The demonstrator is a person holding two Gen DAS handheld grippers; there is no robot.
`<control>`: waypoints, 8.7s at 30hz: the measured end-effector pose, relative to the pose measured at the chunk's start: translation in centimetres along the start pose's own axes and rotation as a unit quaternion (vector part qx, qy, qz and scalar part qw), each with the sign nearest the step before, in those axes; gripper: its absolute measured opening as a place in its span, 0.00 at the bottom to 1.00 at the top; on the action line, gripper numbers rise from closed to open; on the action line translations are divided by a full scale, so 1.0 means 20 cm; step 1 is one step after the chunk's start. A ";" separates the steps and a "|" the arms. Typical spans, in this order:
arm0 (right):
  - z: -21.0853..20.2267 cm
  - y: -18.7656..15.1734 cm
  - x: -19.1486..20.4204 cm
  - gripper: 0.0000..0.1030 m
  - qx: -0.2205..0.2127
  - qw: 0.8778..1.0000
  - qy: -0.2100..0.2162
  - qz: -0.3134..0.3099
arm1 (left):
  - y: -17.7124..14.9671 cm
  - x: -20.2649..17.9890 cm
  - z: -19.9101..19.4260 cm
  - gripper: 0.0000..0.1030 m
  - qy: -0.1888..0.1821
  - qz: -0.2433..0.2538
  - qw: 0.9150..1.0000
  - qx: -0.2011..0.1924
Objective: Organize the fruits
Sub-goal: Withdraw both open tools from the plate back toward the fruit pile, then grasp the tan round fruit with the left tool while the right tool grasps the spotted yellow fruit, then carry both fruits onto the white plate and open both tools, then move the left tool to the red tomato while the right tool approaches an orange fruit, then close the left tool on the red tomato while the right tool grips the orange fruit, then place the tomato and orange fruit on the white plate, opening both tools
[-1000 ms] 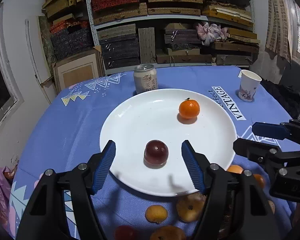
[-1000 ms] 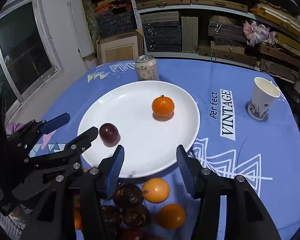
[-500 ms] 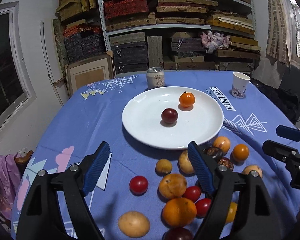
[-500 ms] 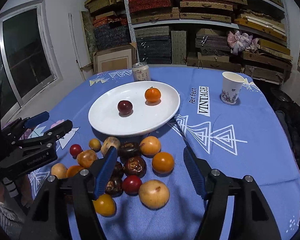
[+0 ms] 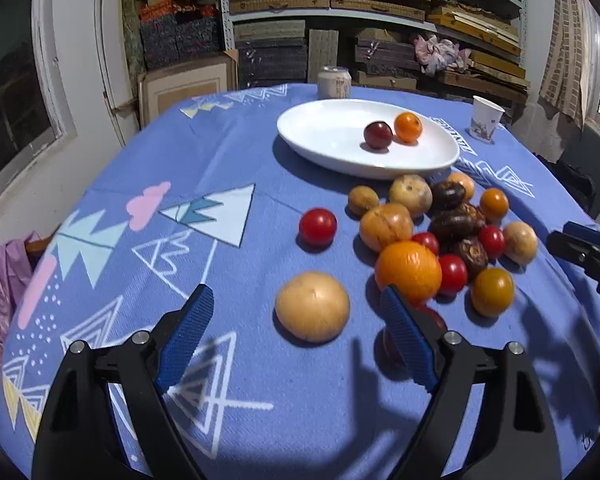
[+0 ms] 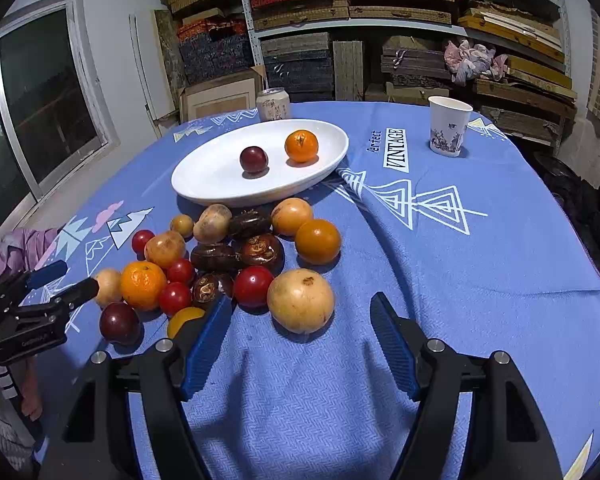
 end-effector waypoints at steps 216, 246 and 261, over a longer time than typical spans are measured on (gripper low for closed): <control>0.41 0.11 -0.05 0.71 0.039 0.998 -0.043 -0.038 | 0.13 0.00 0.52 0.28 -0.044 -0.017 0.997 0.059; 0.69 0.43 0.21 0.37 0.028 0.998 0.041 -0.037 | 0.71 -0.07 0.87 0.28 -0.032 -0.045 0.999 -0.001; 0.69 0.43 0.18 0.51 0.017 0.998 0.022 -0.048 | 0.68 0.02 1.00 0.50 -0.038 -0.096 0.994 0.021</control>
Point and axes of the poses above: each gripper's, at about its wrist camera, not at the fingertips, and z roughly the way its jaws point, x to its left, y to its top, the point moved 4 cm from there along z, roughly the way its jaws point, and after that the axes turned 13 degrees about -x, right-handed, at the moved point
